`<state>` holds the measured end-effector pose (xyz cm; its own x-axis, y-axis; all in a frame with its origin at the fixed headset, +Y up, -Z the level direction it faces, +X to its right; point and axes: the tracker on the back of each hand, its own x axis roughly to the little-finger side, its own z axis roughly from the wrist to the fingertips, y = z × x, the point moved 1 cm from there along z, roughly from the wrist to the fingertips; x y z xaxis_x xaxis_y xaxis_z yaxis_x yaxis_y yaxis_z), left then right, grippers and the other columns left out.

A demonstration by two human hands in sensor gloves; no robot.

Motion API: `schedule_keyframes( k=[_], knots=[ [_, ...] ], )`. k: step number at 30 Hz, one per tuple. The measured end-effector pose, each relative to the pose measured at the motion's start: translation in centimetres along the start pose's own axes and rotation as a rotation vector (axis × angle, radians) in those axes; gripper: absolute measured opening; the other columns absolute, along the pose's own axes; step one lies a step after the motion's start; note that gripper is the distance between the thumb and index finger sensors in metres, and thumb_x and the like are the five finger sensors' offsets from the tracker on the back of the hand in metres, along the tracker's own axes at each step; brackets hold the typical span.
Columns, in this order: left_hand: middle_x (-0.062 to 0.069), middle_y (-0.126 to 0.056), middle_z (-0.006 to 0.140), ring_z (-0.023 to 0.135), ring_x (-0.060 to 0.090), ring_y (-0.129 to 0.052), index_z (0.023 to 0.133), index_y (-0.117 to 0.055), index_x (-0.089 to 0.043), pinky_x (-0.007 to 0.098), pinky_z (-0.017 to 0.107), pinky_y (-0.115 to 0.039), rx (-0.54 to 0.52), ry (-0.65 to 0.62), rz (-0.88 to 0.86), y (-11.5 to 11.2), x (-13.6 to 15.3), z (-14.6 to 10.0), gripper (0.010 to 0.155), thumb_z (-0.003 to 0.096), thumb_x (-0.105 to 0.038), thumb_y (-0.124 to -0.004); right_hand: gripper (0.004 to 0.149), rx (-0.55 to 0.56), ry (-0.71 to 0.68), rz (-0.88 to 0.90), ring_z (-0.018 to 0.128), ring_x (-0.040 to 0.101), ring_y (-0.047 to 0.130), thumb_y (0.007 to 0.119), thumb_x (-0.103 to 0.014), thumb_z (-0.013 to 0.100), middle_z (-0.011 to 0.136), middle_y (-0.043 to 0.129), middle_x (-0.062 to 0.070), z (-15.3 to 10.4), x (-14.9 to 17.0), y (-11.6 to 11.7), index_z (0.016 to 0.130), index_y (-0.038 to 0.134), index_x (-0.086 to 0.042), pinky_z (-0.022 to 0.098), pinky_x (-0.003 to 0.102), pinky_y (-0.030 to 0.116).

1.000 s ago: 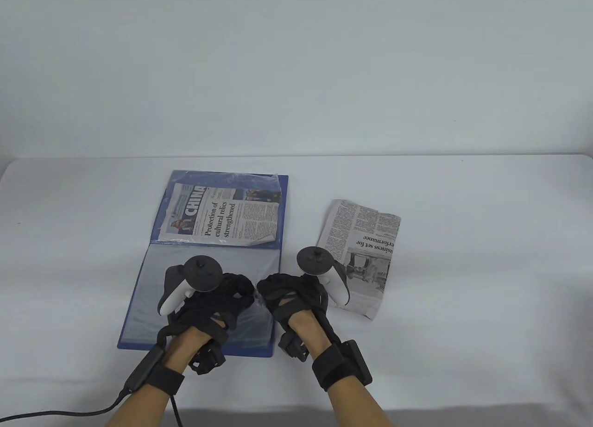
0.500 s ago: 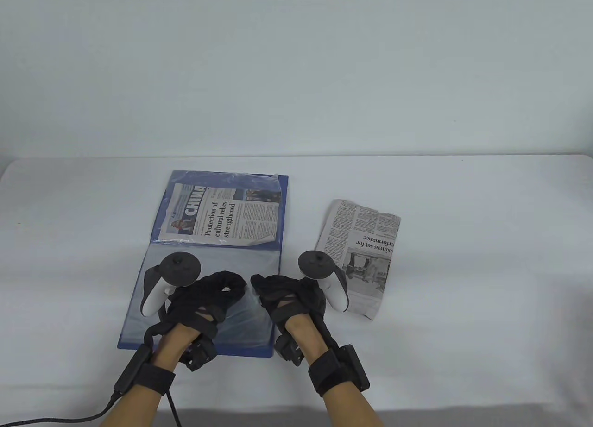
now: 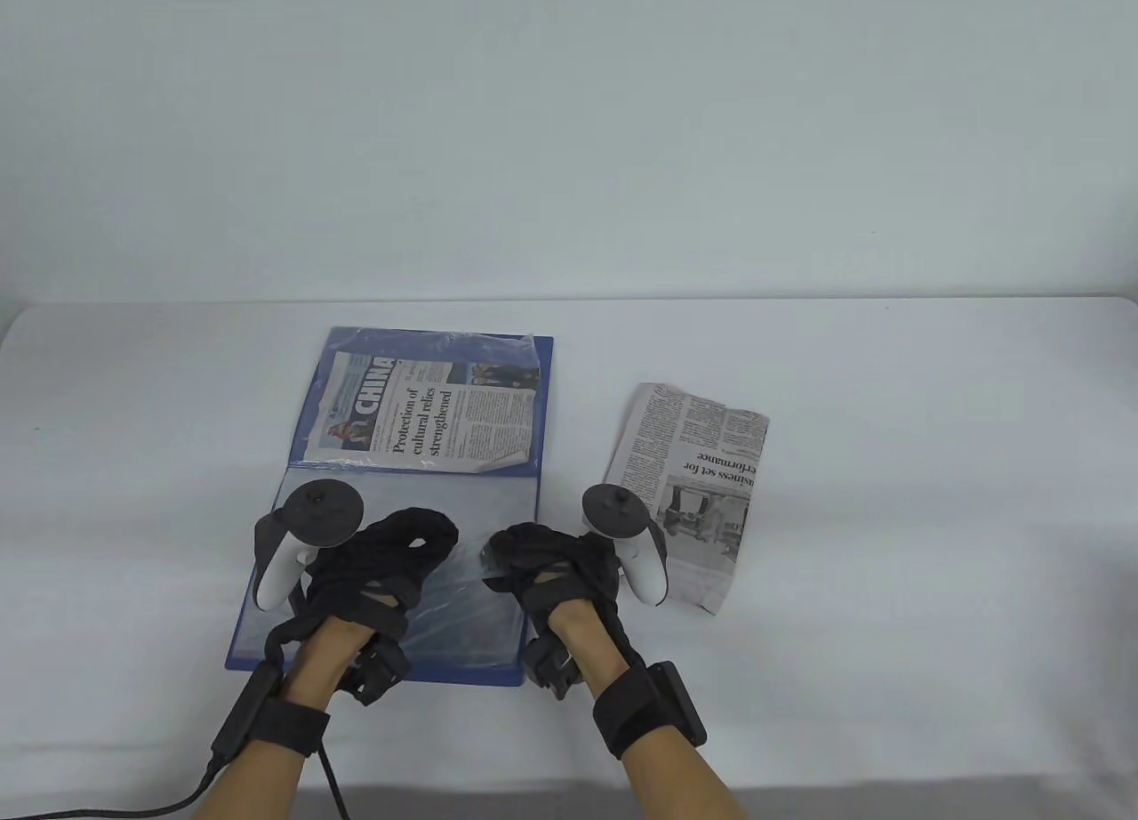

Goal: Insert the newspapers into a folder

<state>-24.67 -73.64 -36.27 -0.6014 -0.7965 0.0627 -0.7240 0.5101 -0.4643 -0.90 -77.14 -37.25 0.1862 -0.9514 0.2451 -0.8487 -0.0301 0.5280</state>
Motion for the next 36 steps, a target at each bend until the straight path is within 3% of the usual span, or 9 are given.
schedule_keyframes(
  k=[2, 4, 10, 14, 17, 21, 28, 31, 36],
  knots=[
    [0.0, -0.043, 0.126, 0.122, 0.036, -0.027, 0.111, -0.053, -0.037, 0.064, 0.09, -0.029, 0.061, -0.01, 0.036, -0.7, -0.3, 0.2, 0.055, 0.0603, -0.047, -0.073, 0.038, 0.002, -0.011, -0.013, 0.077, 0.039, 0.076, 0.068, -0.029, 0.061, 0.097, 0.055, 0.025, 0.0, 0.1, 0.1, 0.085, 0.073, 0.001, 0.06, 0.059, 0.057],
    [-0.002, -0.042, 0.127, 0.123, 0.035, -0.023, 0.107, -0.058, -0.038, 0.064, 0.091, -0.026, 0.041, 0.013, 0.133, -1.1, -0.8, 0.3, 0.051, 0.0599, -0.048, -0.074, 0.038, -0.003, -0.019, -0.039, 0.077, 0.04, 0.077, 0.068, -0.029, 0.062, 0.097, 0.055, 0.025, 0.0, 0.0, 0.3, 0.086, 0.074, 0.0, 0.06, 0.059, 0.057],
    [-0.006, -0.061, 0.119, 0.122, 0.031, -0.041, 0.099, -0.069, -0.032, 0.061, 0.092, -0.035, -0.007, 0.078, 0.241, -1.4, -1.3, 0.5, 0.041, 0.0589, -0.042, -0.072, 0.038, -0.033, -0.013, -0.121, 0.076, 0.04, 0.078, 0.069, -0.029, 0.062, 0.097, 0.057, 0.025, 0.2, 0.1, 0.4, 0.085, 0.074, 0.0, 0.059, 0.059, 0.058],
    [-0.006, -0.059, 0.119, 0.122, 0.031, -0.039, 0.099, -0.068, -0.033, 0.062, 0.091, -0.033, 0.012, 0.026, 0.153, -1.1, -1.0, 0.4, 0.041, 0.0594, -0.043, -0.071, 0.038, -0.045, -0.009, -0.114, 0.076, 0.04, 0.078, 0.069, -0.029, 0.062, 0.097, 0.057, 0.025, 0.2, 0.2, 0.5, 0.086, 0.074, 0.0, 0.059, 0.059, 0.058],
    [0.003, -0.038, 0.126, 0.121, 0.037, -0.019, 0.114, -0.044, -0.03, 0.066, 0.089, -0.023, 0.098, -0.036, 0.033, -1.4, -1.1, 0.6, 0.065, 0.059, -0.05, -0.073, 0.038, -0.05, -0.018, -0.132, 0.076, 0.04, 0.078, 0.069, -0.03, 0.062, 0.097, 0.058, 0.025, 0.3, -0.2, 0.8, 0.086, 0.075, 0.0, 0.059, 0.059, 0.058],
    [-0.005, -0.054, 0.121, 0.122, 0.032, -0.035, 0.101, -0.063, -0.033, 0.063, 0.091, -0.031, 0.003, 0.051, 0.219, -1.3, -1.3, 0.4, 0.043, 0.0605, -0.043, -0.074, 0.039, -0.079, -0.019, -0.138, 0.076, 0.04, 0.078, 0.069, -0.03, 0.062, 0.097, 0.058, 0.025, 0.5, -0.2, 1.2, 0.086, 0.075, 0.001, 0.06, 0.059, 0.058],
    [-0.006, -0.061, 0.118, 0.121, 0.031, -0.044, 0.099, -0.067, -0.033, 0.061, 0.091, -0.038, -0.075, 0.064, 0.158, -0.5, -0.9, -0.1, 0.04, 0.06, -0.041, -0.074, 0.039, -0.042, 0.011, -0.124, 0.076, 0.04, 0.079, 0.069, -0.029, 0.062, 0.097, 0.058, 0.026, 0.3, -0.2, 0.7, 0.085, 0.075, 0.001, 0.059, 0.059, 0.058],
    [-0.006, -0.061, 0.118, 0.12, 0.031, -0.045, 0.099, -0.066, -0.032, 0.06, 0.091, -0.038, -0.078, 0.071, 0.125, 0.0, -0.5, -0.2, 0.041, 0.0599, -0.04, -0.073, 0.039, -0.047, 0.133, -0.172, 0.075, 0.041, 0.079, 0.069, -0.029, 0.062, 0.096, 0.058, 0.027, -0.3, 0.0, 0.6, 0.085, 0.075, 0.001, 0.059, 0.06, 0.059],
    [-0.006, -0.061, 0.118, 0.121, 0.031, -0.044, 0.1, -0.066, -0.033, 0.061, 0.091, -0.038, -0.017, 0.051, 0.129, -0.6, -0.6, 0.3, 0.041, 0.06, -0.04, -0.073, 0.043, -0.167, 0.351, -0.23, 0.075, 0.042, 0.079, 0.068, -0.031, 0.062, 0.096, 0.057, 0.029, -1.6, -0.2, 0.8, 0.087, 0.073, 0.003, 0.057, 0.06, 0.059]
  ],
)
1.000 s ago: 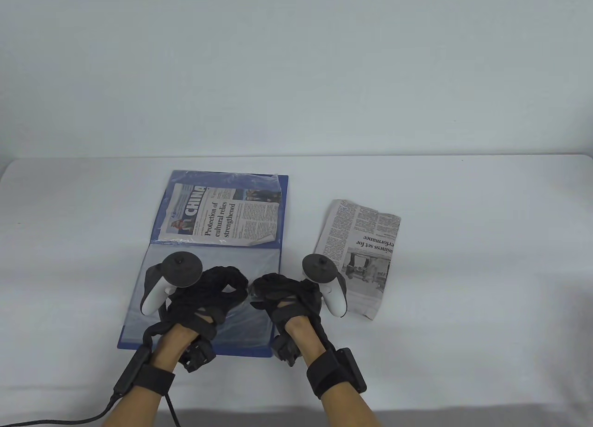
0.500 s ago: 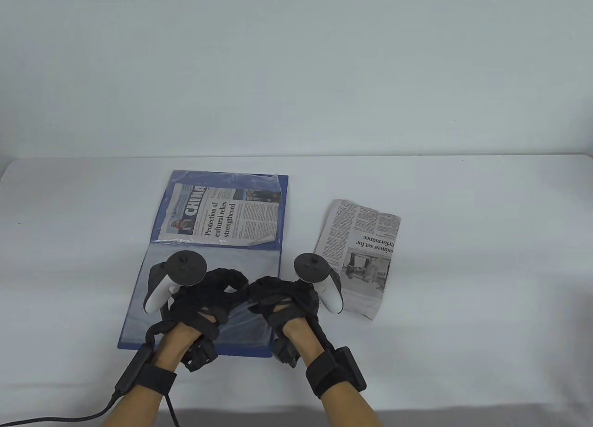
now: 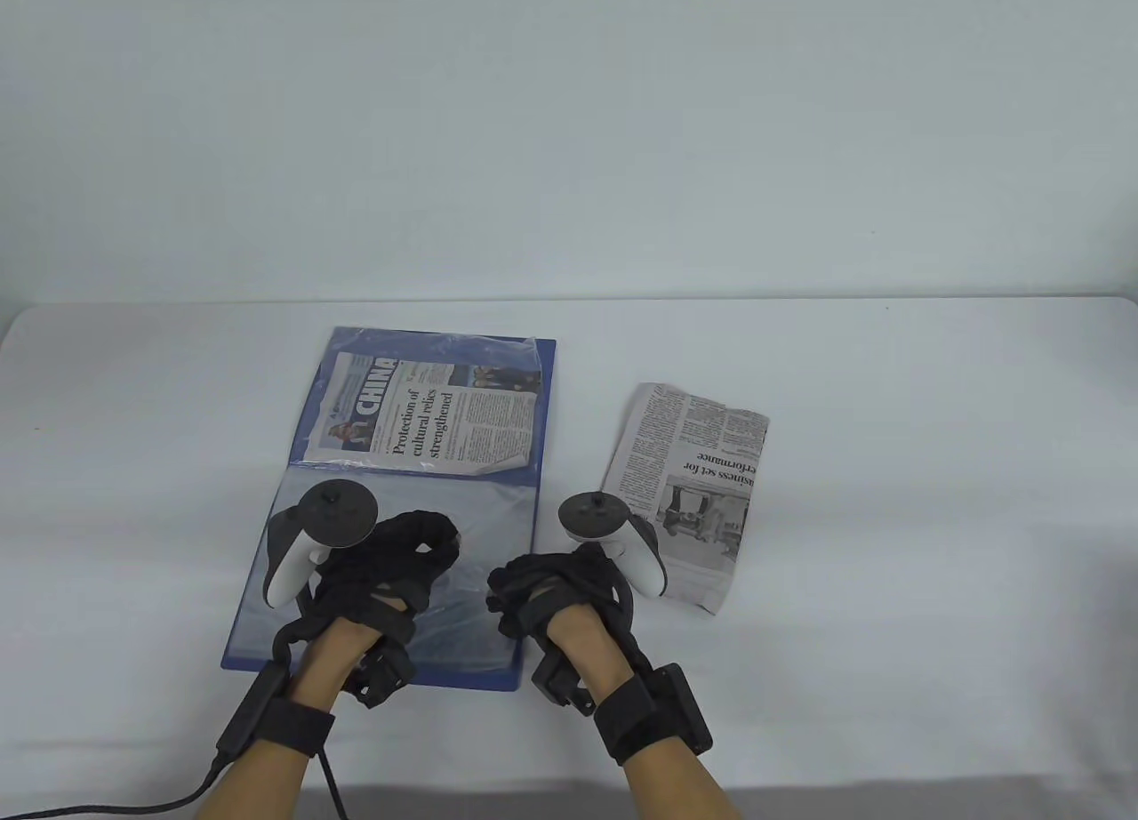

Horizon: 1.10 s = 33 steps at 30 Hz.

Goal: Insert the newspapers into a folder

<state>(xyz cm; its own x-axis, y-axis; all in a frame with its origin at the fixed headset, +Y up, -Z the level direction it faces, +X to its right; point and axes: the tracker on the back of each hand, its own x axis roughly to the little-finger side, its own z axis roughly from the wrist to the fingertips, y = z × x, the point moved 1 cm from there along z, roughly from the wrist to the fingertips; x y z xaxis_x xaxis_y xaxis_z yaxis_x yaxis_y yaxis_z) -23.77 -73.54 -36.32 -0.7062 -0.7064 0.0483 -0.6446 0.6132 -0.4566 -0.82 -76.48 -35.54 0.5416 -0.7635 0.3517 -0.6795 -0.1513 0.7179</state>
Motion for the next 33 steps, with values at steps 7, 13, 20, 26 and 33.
schedule_keyframes(
  k=[7, 13, 20, 26, 33],
  knots=[
    [-0.005, -0.058, 0.12, 0.122, 0.032, -0.04, 0.1, -0.066, -0.033, 0.061, 0.091, -0.036, 0.07, -0.003, 0.084, -1.0, -0.7, 0.4, 0.041, 0.0601, -0.04, -0.073, 0.055, 0.417, -0.235, -0.348, 0.086, 0.05, 0.064, 0.065, -0.041, 0.062, 0.103, 0.042, 0.031, -3.0, -2.9, -2.7, 0.098, 0.067, 0.001, 0.062, 0.065, 0.048],
    [-0.006, -0.059, 0.121, 0.122, 0.031, -0.043, 0.099, -0.066, -0.038, 0.06, 0.091, -0.037, -0.031, -0.012, 0.043, 0.0, -0.5, -0.1, 0.04, 0.0599, -0.041, -0.072, 0.074, 0.036, -0.181, -0.482, 0.093, 0.058, -0.002, 0.058, -0.055, 0.057, 0.111, 0.018, 0.024, 1.7, -1.6, 0.9, 0.104, 0.067, 0.002, 0.056, 0.076, 0.01],
    [-0.006, -0.059, 0.12, 0.121, 0.031, -0.044, 0.1, -0.066, -0.039, 0.06, 0.091, -0.038, -0.051, -0.018, 0.013, 0.4, -0.2, -0.4, 0.04, 0.0603, -0.041, -0.072, 0.076, 0.229, -0.221, -0.372, 0.095, 0.058, 0.004, 0.059, -0.055, 0.058, 0.109, 0.019, 0.029, -1.3, -2.5, -2.4, 0.103, 0.06, 0.006, 0.059, 0.076, 0.014],
    [-0.005, -0.059, 0.12, 0.121, 0.031, -0.044, 0.1, -0.066, -0.038, 0.06, 0.091, -0.038, -0.033, -0.013, 0.005, 0.2, -0.2, -0.3, 0.04, 0.0605, -0.042, -0.072, 0.06, 0.677, 0.262, -0.282, 0.097, 0.058, 0.024, 0.069, -0.047, 0.061, 0.106, 0.034, 0.031, -7.7, 2.9, -10.4, 0.089, 0.071, 0.007, 0.061, 0.076, 0.022],
    [-0.004, -0.054, 0.122, 0.121, 0.032, -0.041, 0.1, -0.065, -0.039, 0.06, 0.091, -0.038, -0.005, -0.004, 0.025, -0.2, -0.5, 0.3, 0.04, 0.0605, -0.041, -0.071, 0.091, 0.675, 0.86, -0.476, 0.095, 0.058, 0.034, 0.074, -0.06, 0.051, 0.102, 0.028, 0.031, -5.9, 8.2, -11.6, 0.099, 0.041, 0.01, 0.063, 0.074, 0.033]
  ],
)
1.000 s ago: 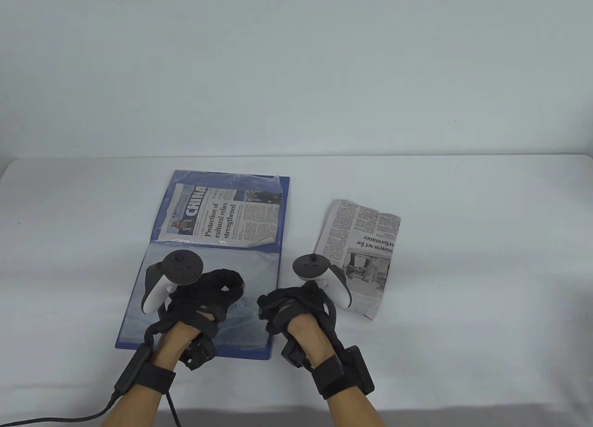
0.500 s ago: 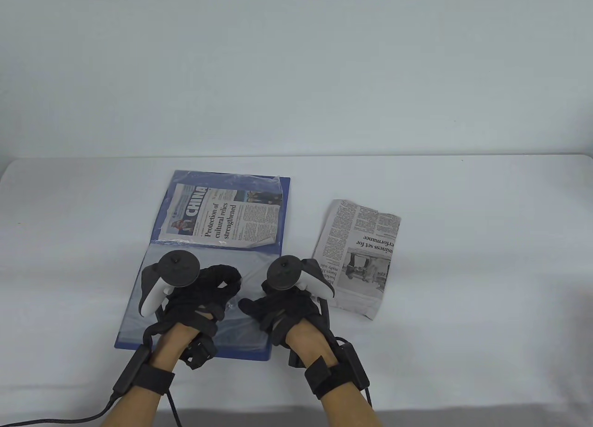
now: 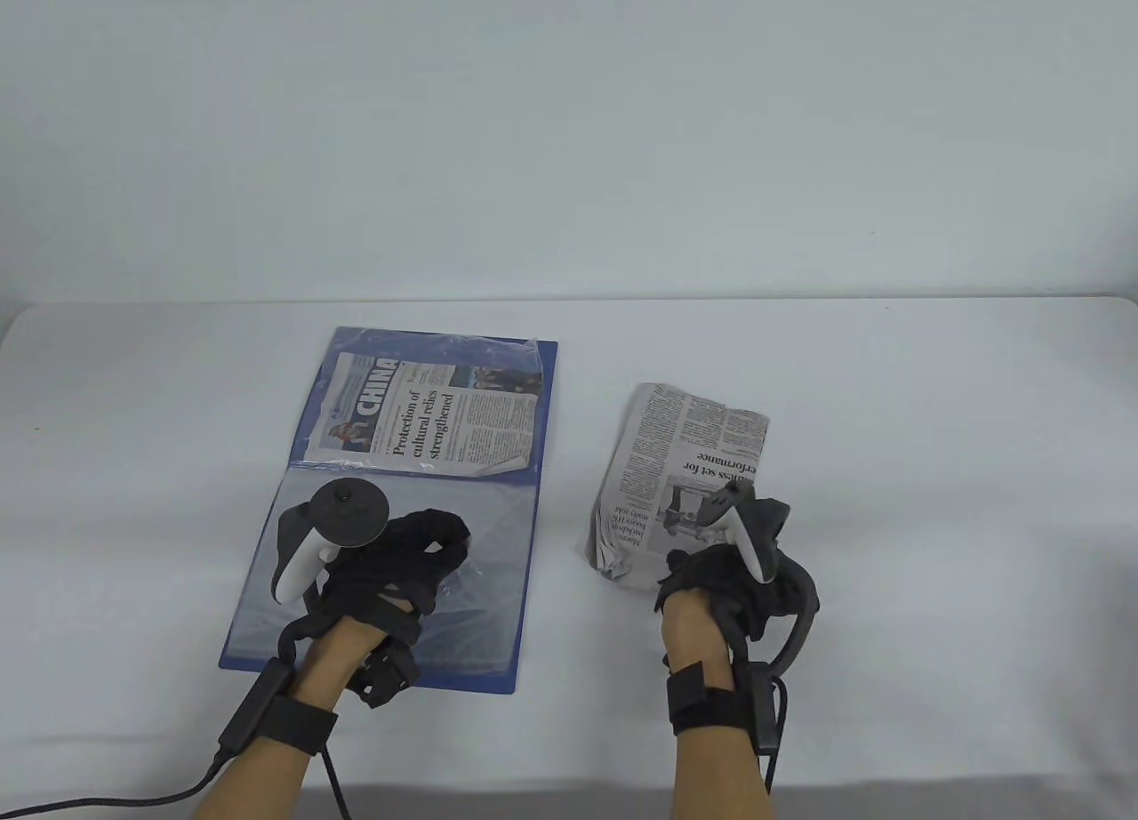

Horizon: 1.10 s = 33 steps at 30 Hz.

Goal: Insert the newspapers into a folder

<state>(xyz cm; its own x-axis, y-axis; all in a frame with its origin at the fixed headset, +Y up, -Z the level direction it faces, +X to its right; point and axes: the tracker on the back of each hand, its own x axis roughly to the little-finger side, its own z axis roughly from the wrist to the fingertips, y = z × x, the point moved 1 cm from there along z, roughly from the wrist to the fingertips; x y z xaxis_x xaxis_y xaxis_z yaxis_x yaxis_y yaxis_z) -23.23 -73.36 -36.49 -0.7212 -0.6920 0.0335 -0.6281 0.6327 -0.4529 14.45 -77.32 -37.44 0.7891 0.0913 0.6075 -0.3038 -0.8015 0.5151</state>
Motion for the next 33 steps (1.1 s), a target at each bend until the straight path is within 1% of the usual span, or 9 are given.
schedule_keyframes(
  k=[2, 7, 13, 19, 22, 23, 25, 27, 33],
  knots=[
    [-0.002, -0.047, 0.125, 0.122, 0.033, -0.037, 0.1, -0.065, -0.039, 0.06, 0.091, -0.037, 0.002, -0.007, 0.019, -0.1, -0.2, 0.0, 0.04, 0.0604, -0.041, -0.071, 0.074, 0.085, -0.062, 0.016, 0.095, 0.054, 0.049, 0.079, -0.052, 0.055, 0.102, 0.045, 0.028, -0.2, -0.8, -0.7, 0.095, 0.058, 0.007, 0.065, 0.069, 0.043],
    [-0.001, -0.046, 0.125, 0.122, 0.033, -0.037, 0.1, -0.065, -0.038, 0.06, 0.091, -0.037, -0.011, -0.024, 0.058, 0.0, -0.7, -0.5, 0.04, 0.0604, -0.041, -0.071, 0.057, 0.154, -0.048, 0.163, 0.091, 0.051, 0.054, 0.082, -0.037, 0.058, 0.099, 0.05, 0.025, 0.3, 0.2, -0.7, 0.091, 0.064, 0.006, 0.065, 0.067, 0.046],
    [-0.001, -0.045, 0.125, 0.122, 0.033, -0.036, 0.1, -0.064, -0.037, 0.061, 0.091, -0.037, -0.029, -0.01, 0.035, 0.2, -0.2, -0.8, 0.04, 0.0606, -0.041, -0.071, 0.044, 0.279, -0.079, 0.363, 0.091, 0.049, 0.061, 0.079, -0.025, 0.059, 0.099, 0.057, 0.024, 0.7, 2.9, -1.5, 0.091, 0.07, 0.004, 0.065, 0.066, 0.049],
    [-0.001, -0.046, 0.125, 0.122, 0.033, -0.037, 0.101, -0.063, -0.037, 0.06, 0.091, -0.037, -0.028, 0.001, 0.021, 0.0, 0.0, -0.5, 0.041, 0.0608, -0.041, -0.07, 0.041, 0.478, -0.272, 0.784, 0.092, 0.055, 0.056, 0.072, -0.026, 0.061, 0.103, 0.046, 0.028, -1.5, 6.3, -5.5, 0.098, 0.066, -0.007, 0.062, 0.068, 0.054],
    [-0.002, -0.045, 0.125, 0.122, 0.033, -0.037, 0.101, -0.063, -0.037, 0.06, 0.091, -0.037, -0.024, 0.003, 0.024, 0.0, 0.0, -0.4, 0.041, 0.0608, -0.041, -0.07, 0.042, 0.427, -0.381, 0.909, 0.088, 0.055, 0.064, 0.071, -0.024, 0.061, 0.103, 0.042, 0.03, -3.0, 7.6, -7.2, 0.099, 0.064, -0.008, 0.059, 0.064, 0.062],
    [-0.002, -0.045, 0.125, 0.122, 0.032, -0.037, 0.101, -0.063, -0.037, 0.06, 0.091, -0.037, -0.027, 0.002, 0.023, 0.0, 0.0, -0.4, 0.041, 0.0608, -0.041, -0.07, 0.042, 0.419, -0.405, 0.94, 0.083, 0.045, 0.077, 0.071, -0.024, 0.061, 0.102, 0.046, 0.03, -3.5, 8.2, -7.8, 0.099, 0.065, -0.008, 0.056, 0.058, 0.069],
    [-0.002, -0.045, 0.125, 0.122, 0.033, -0.036, 0.101, -0.063, -0.037, 0.06, 0.091, -0.037, -0.026, 0.005, 0.021, 0.0, -0.1, -0.3, 0.041, 0.061, -0.041, -0.07, 0.042, 0.328, -0.458, 0.966, 0.068, 0.031, 0.092, 0.072, -0.022, 0.06, 0.094, 0.064, 0.027, -4.2, 8.8, -8.4, 0.098, 0.066, -0.005, 0.048, 0.049, 0.078],
    [-0.002, -0.045, 0.125, 0.122, 0.033, -0.036, 0.101, -0.063, -0.037, 0.06, 0.091, -0.037, -0.038, 0.007, 0.018, 0.0, -0.1, -0.4, 0.041, 0.061, -0.041, -0.07, 0.042, 0.198, -0.486, 0.944, 0.058, 0.024, 0.098, 0.073, -0.021, 0.06, 0.087, 0.073, 0.026, -4.6, 8.7, -8.6, 0.098, 0.068, -0.004, 0.041, 0.043, 0.083],
    [-0.002, -0.046, 0.125, 0.122, 0.033, -0.037, 0.101, -0.062, -0.037, 0.06, 0.091, -0.037, -0.076, -0.002, 0.002, 0.5, 0.1, -0.9, 0.041, 0.0611, -0.041, -0.07, 0.042, -0.114, -0.527, 0.802, 0.049, 0.019, 0.101, 0.076, -0.02, 0.058, 0.08, 0.08, 0.024, -5.0, 5.9, -7.2, 0.096, 0.072, -0.001, 0.035, 0.039, 0.086]
  ],
)
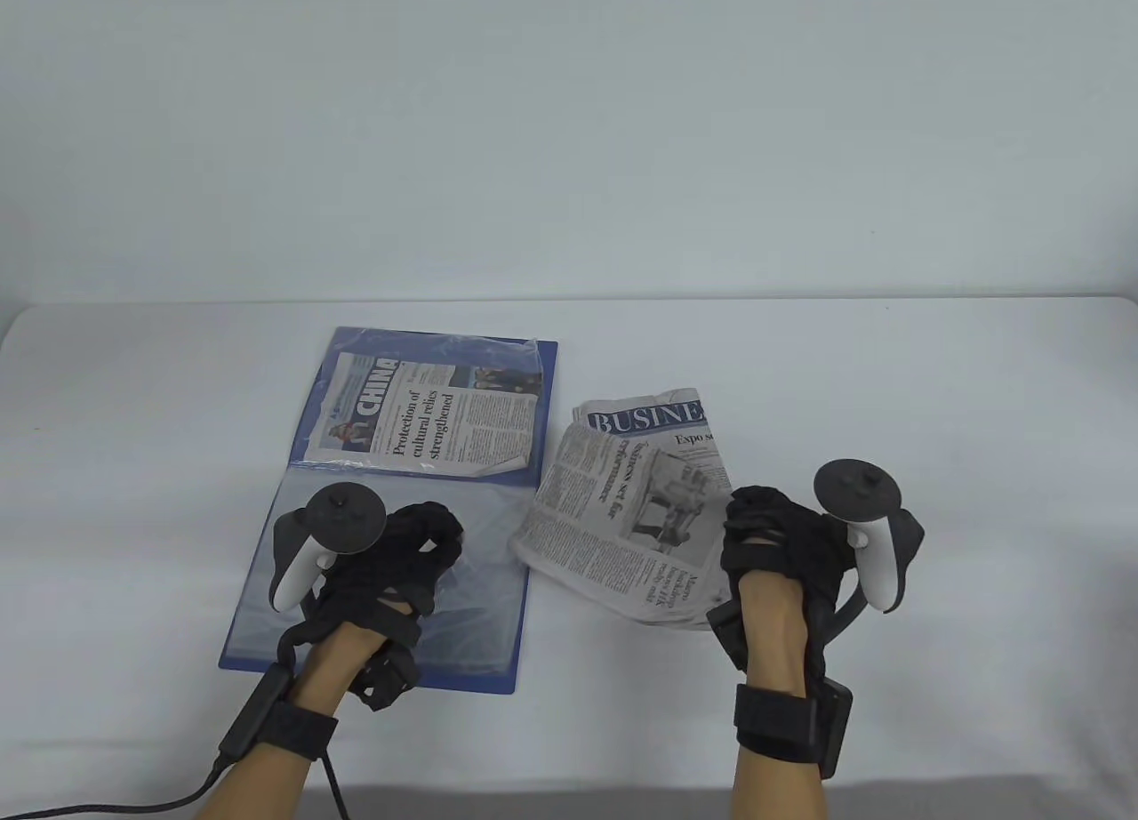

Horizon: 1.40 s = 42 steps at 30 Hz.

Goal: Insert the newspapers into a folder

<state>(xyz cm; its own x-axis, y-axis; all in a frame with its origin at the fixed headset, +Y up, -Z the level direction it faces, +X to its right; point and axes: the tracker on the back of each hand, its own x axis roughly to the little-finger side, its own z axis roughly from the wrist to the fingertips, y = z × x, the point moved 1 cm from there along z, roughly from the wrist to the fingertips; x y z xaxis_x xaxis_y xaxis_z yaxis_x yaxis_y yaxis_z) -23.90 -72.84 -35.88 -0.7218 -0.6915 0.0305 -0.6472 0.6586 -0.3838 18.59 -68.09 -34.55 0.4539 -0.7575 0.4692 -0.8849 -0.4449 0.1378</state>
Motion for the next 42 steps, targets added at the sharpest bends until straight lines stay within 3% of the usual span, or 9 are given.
schedule_keyframes(
  k=[6, 13, 19, 28, 30, 31, 32, 37, 42],
  knots=[
    [-0.001, -0.048, 0.125, 0.121, 0.034, -0.038, 0.1, -0.065, -0.038, 0.061, 0.091, -0.037, 0.075, 0.026, 0.036, -0.6, 0.1, 0.4, 0.04, 0.0608, -0.04, -0.071, 0.045, -0.155, 0.128, 0.067, 0.045, 0.016, 0.101, 0.073, -0.021, 0.059, 0.078, 0.078, 0.027, 2.4, 1.6, 3.1, 0.096, 0.067, 0.005, 0.032, 0.037, 0.087],
    [-0.002, -0.049, 0.124, 0.121, 0.034, -0.039, 0.1, -0.065, -0.038, 0.061, 0.091, -0.037, 0.07, 0.024, 0.067, -0.8, -0.2, 0.3, 0.04, 0.0607, -0.04, -0.071, 0.045, -0.326, 0.287, 0.047, 0.042, 0.016, 0.102, 0.074, -0.019, 0.057, 0.075, 0.079, 0.028, 3.3, 4.3, 3.7, 0.094, 0.07, 0.007, 0.03, 0.037, 0.087],
    [-0.002, -0.05, 0.124, 0.121, 0.034, -0.04, 0.1, -0.065, -0.037, 0.061, 0.09, -0.037, 0.081, -0.003, 0.058, -0.8, -0.5, 0.2, 0.04, 0.0605, -0.04, -0.072, 0.044, -0.285, 0.184, 0.06, 0.043, 0.015, 0.101, 0.073, -0.021, 0.058, 0.077, 0.079, 0.026, 4.2, 3.6, 3.9, 0.095, 0.069, 0.004, 0.032, 0.037, 0.086],
    [-0.002, -0.047, 0.125, 0.122, 0.034, -0.032, 0.1, -0.066, -0.038, 0.062, 0.091, -0.033, 0.177, 0.019, 0.171, -2.6, -0.9, 0.7, 0.04, 0.0603, -0.04, -0.072, 0.047, -0.277, -0.014, 0.134, 0.05, 0.019, 0.097, 0.071, -0.023, 0.06, 0.083, 0.072, 0.026, 7.1, 2.7, 8.9, 0.099, 0.063, 0.002, 0.038, 0.04, 0.082],
    [-0.002, -0.047, 0.125, 0.122, 0.034, -0.031, 0.1, -0.066, -0.038, 0.062, 0.091, -0.033, 0.175, 0.015, 0.17, -2.6, -1.0, 0.8, 0.04, 0.0603, -0.04, -0.072, 0.06, -0.274, -0.064, 0.173, 0.072, 0.033, 0.082, 0.066, -0.033, 0.062, 0.095, 0.05, 0.034, 7.3, 2.2, 10.3, 0.107, 0.045, 0.001, 0.051, 0.05, 0.071],
    [-0.002, -0.047, 0.125, 0.122, 0.034, -0.031, 0.1, -0.066, -0.038, 0.062, 0.091, -0.033, 0.172, 0.013, 0.166, -2.6, -0.9, 0.8, 0.04, 0.0604, -0.041, -0.072, 0.069, -0.294, -0.051, 0.201, 0.085, 0.044, 0.066, 0.063, -0.037, 0.062, 0.099, 0.033, 0.037, 7.1, 1.9, 10.6, 0.109, 0.032, 0.003, 0.056, 0.058, 0.063],
    [-0.002, -0.047, 0.125, 0.122, 0.034, -0.031, 0.1, -0.066, -0.038, 0.062, 0.091, -0.033, 0.167, 0.012, 0.164, -2.5, -0.9, 0.8, 0.04, 0.0603, -0.041, -0.072, 0.075, -0.269, -0.027, 0.216, 0.089, 0.049, 0.056, 0.063, -0.04, 0.062, 0.1, 0.023, 0.037, 6.5, 1.7, 10.6, 0.108, 0.025, 0.004, 0.058, 0.063, 0.059],
    [-0.002, -0.047, 0.125, 0.122, 0.034, -0.032, 0.1, -0.066, -0.038, 0.062, 0.091, -0.033, 0.166, 0.02, 0.147, -2.4, -0.7, 0.8, 0.04, 0.0604, -0.041, -0.072, 0.083, -0.142, -0.033, 0.179, 0.094, 0.055, 0.044, 0.062, -0.046, 0.062, 0.1, 0.013, 0.037, 5.0, 0.6, 10.3, 0.107, 0.018, 0.007, 0.058, 0.072, 0.051],
    [-0.002, -0.047, 0.125, 0.122, 0.034, -0.031, 0.1, -0.065, -0.037, 0.062, 0.091, -0.033, 0.175, 0.01, 0.176, -2.9, -1.1, 0.9, 0.04, 0.0603, -0.04, -0.071, 0.082, -0.209, -0.173, 0.223, 0.095, 0.06, 0.029, 0.06, -0.046, 0.062, 0.099, 0.003, 0.035, 5.9, -0.3, 13.2, 0.107, 0.015, 0.006, 0.06, 0.074, 0.044]
  ],
)
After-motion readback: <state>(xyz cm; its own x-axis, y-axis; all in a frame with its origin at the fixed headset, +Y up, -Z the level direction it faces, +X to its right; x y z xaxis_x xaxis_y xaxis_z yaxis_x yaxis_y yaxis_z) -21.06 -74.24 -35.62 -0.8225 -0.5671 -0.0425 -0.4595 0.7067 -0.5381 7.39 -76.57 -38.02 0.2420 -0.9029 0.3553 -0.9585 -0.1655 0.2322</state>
